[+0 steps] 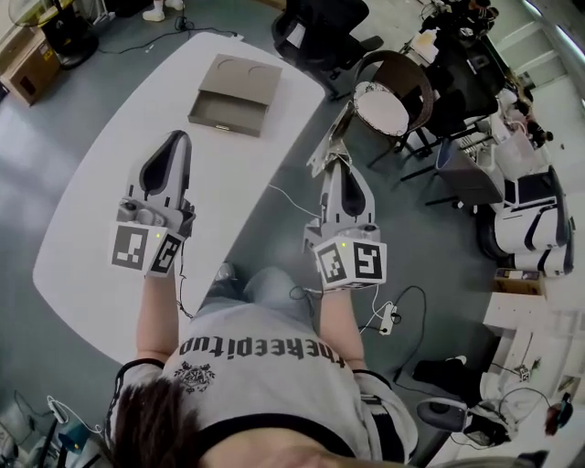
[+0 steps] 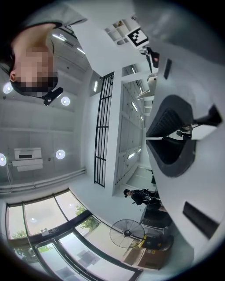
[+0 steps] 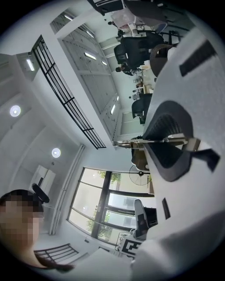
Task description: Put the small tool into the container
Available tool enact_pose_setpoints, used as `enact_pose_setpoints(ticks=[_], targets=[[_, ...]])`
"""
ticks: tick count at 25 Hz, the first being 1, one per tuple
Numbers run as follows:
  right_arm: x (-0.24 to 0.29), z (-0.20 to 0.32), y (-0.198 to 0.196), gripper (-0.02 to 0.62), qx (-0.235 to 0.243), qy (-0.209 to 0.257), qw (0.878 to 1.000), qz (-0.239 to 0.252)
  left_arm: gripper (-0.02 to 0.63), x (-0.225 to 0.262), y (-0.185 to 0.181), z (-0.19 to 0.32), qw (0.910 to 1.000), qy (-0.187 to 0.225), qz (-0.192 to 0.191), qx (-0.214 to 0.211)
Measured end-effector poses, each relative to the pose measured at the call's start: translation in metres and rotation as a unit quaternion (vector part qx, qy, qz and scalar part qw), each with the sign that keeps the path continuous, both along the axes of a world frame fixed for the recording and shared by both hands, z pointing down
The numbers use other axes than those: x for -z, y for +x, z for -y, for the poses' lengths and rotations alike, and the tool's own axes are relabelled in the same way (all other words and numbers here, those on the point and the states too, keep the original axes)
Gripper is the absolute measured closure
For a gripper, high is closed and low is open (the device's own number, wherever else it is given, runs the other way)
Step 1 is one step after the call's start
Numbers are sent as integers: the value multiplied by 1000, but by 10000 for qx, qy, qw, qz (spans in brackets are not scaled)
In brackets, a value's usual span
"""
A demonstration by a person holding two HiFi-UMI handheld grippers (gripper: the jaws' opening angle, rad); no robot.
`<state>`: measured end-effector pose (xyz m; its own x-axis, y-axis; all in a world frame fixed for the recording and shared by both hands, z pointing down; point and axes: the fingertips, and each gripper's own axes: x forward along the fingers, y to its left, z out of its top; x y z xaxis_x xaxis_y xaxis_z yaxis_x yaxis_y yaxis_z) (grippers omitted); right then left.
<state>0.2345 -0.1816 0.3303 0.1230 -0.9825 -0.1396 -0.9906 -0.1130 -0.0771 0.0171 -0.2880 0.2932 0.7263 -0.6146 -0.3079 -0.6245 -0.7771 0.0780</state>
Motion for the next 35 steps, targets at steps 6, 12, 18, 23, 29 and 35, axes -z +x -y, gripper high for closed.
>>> enact_pose_setpoints(ticks=[6, 12, 18, 23, 29, 35], targets=[[-20, 53, 6, 592, 424, -269, 9987, -68, 589, -13, 8, 27, 9998, -65, 112, 139], [-44, 116, 11, 592, 1168, -543, 9912, -290, 589, -11, 24, 51, 9984, -76, 235, 518], [-73, 167, 13, 592, 1882, -1073, 9737, -706, 590, -6, 39, 65, 9957, -171, 191, 893], [-106, 206, 11, 592, 2393, -1555, 9518, -1120, 591, -9, 51, 81, 9929, -145, 269, 1149], [-136, 238, 3, 592, 2915, -1975, 9238, -1501, 591, -11, 60, 89, 9895, -139, 325, 1403], [-170, 262, -8, 592, 3196, -2391, 8968, -1909, 591, -13, 61, 93, 9865, -157, 297, 1601]])
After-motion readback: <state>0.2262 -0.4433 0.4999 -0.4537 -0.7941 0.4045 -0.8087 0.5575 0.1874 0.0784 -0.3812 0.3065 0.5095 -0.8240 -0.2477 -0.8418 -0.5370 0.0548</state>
